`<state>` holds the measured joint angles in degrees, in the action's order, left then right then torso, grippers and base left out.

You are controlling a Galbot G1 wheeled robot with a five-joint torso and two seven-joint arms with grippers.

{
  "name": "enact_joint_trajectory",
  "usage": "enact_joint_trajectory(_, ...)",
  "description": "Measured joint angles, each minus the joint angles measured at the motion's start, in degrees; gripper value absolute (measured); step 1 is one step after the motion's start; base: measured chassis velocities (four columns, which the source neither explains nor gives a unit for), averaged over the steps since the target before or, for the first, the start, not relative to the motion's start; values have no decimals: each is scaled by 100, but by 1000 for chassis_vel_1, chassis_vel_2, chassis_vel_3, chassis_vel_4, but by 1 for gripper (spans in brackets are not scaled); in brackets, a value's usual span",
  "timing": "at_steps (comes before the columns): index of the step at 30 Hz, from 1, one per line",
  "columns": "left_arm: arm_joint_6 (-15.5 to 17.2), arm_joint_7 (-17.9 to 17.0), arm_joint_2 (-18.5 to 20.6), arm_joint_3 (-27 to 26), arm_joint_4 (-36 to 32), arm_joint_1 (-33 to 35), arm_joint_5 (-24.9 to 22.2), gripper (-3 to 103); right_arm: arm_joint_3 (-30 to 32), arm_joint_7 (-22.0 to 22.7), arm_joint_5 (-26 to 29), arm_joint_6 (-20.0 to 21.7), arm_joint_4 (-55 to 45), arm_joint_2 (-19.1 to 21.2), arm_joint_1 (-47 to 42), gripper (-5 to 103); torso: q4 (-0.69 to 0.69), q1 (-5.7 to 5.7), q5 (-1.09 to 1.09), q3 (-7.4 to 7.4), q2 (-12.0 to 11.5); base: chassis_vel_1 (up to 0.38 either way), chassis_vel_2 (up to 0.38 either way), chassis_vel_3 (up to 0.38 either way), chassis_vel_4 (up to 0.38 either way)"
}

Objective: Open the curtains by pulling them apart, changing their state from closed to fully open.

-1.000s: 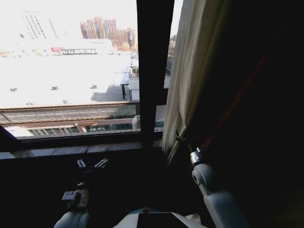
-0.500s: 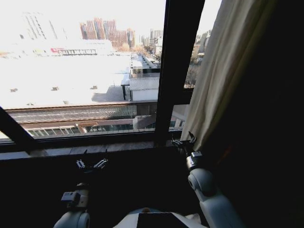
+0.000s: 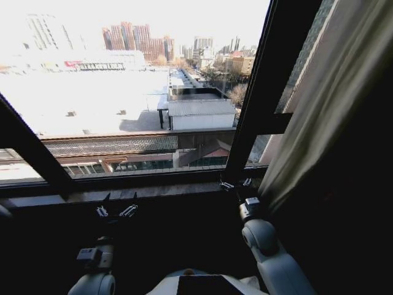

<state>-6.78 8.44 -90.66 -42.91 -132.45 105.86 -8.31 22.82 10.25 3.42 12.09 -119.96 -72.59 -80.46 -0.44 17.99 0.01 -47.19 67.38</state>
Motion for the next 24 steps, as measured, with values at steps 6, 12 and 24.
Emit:
enact_joint_trajectory(6, 15, 0, -2, 2, -4, 4, 9, 100, 21, -21, -67, -65, 13, -13, -37, 100, 0, -1, 0, 0, 0, 377, 325, -381, -321)
enact_joint_trajectory(12, 64, 0, -10, 7, -36, 6, 30, 100, -2, -45, -84, -107, 72, -40, -18, 100, 0, 0, -1, 0, 0, 376, 330, -370, -310)
enact_joint_trajectory(24, 547, -17, 36, -125, -113, -13, 21, 100, -132, -81, -174, -112, 195, -97, 131, 100, 1, 0, -1, 0, 0, 370, 333, -370, -336)
